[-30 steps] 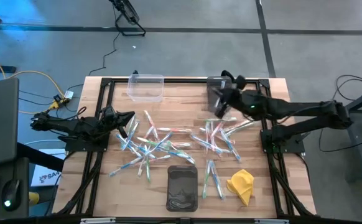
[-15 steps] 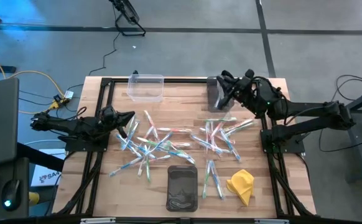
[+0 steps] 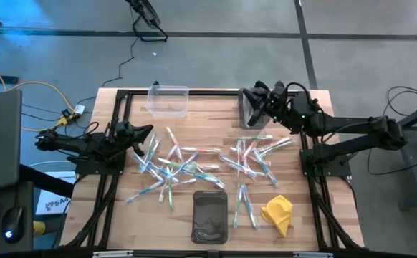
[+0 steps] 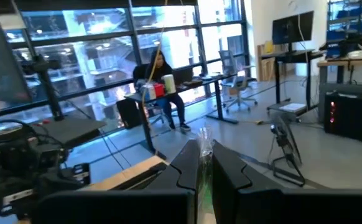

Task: Pick & Place Toothbrushes
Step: Put the green toothbrush into the transparent bin

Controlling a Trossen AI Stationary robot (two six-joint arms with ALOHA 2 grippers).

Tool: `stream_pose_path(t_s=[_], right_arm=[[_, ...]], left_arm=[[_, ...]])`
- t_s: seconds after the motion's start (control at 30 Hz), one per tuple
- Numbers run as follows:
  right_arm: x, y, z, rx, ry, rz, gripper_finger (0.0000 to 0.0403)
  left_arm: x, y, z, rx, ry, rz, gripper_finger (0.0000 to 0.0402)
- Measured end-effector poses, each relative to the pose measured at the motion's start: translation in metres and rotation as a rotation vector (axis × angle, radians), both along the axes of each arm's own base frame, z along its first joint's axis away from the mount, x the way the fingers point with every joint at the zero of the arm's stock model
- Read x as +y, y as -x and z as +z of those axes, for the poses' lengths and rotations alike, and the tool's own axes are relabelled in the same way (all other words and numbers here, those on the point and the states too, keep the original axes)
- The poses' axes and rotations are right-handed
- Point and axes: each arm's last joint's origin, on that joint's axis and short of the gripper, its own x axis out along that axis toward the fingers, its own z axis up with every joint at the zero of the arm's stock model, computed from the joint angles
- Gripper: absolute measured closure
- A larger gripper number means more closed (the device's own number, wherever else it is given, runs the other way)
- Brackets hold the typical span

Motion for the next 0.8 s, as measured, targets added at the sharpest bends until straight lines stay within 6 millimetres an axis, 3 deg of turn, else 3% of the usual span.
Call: stream_pose_path(t_s=[0.23, 0.4, 0.8], right_arm=[[-0.011, -0.029, -0.015, -0.031, 0.017, 0.076, 0.0394], [-0.023, -0.046, -0.022, -0.120, 0.033, 0.135, 0.0394], [-0.036, -0.053, -0.028, -0.203, -0.027, 0.206, 0.0394]], left_arm=[[-0.001, 0.001, 0.012, -0.163, 0.066, -0.051, 0.0402], [-0.002, -0.004, 0.013, -0.152, 0.062, -0.060, 0.0402], [-0.007, -0.033, 0.015, -0.051, 0.055, -0.055, 0.0402]])
